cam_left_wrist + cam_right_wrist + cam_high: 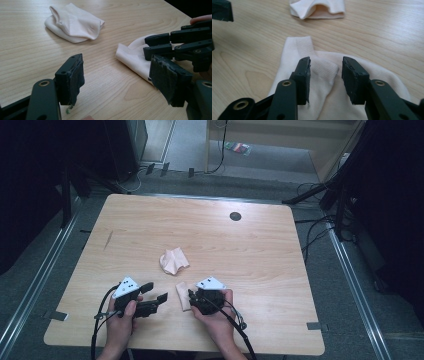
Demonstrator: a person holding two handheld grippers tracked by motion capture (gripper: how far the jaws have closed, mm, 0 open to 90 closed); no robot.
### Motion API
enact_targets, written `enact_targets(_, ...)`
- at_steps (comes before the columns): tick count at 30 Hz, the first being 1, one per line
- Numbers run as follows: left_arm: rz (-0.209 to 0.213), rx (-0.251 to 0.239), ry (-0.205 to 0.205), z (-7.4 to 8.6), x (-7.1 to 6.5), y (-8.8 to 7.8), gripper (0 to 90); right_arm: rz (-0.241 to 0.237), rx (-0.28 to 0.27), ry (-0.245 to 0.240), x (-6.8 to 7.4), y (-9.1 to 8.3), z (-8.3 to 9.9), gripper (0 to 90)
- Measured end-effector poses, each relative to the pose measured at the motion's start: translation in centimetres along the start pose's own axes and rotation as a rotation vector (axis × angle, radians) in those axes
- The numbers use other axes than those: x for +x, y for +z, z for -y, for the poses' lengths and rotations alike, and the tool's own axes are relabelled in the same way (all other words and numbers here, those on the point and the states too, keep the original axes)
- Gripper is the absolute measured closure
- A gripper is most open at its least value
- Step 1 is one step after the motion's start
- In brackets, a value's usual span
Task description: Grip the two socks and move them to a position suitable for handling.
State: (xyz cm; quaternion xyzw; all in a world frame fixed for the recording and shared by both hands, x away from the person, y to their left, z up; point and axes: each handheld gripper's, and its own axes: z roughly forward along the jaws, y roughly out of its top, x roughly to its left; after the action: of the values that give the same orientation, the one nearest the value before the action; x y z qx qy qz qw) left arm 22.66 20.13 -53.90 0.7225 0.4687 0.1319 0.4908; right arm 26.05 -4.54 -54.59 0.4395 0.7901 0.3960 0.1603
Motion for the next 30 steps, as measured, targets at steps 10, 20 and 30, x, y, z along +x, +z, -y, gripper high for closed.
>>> enact_targets(10, -0.014, 0.012, -0.010, 0.0, 0.0, 0.2, 27.7, -0.016, -0.036, -0.030, 0.4, -0.6, -0.1, 87.9)
enact_targets(20, 0.098, 0.106, -0.030, 0.5, -2.0, 1.8, 19.0, -0.077, -0.086, 0.009, 1.0, -2.9, -3.5, 88.5)
enact_targets(30, 0.062, 0.077, -0.088, 0.3, -3.3, 2.5, 13.9, -0.181, -0.163, 0.004, 4.1, -5.2, -8.5, 88.4)
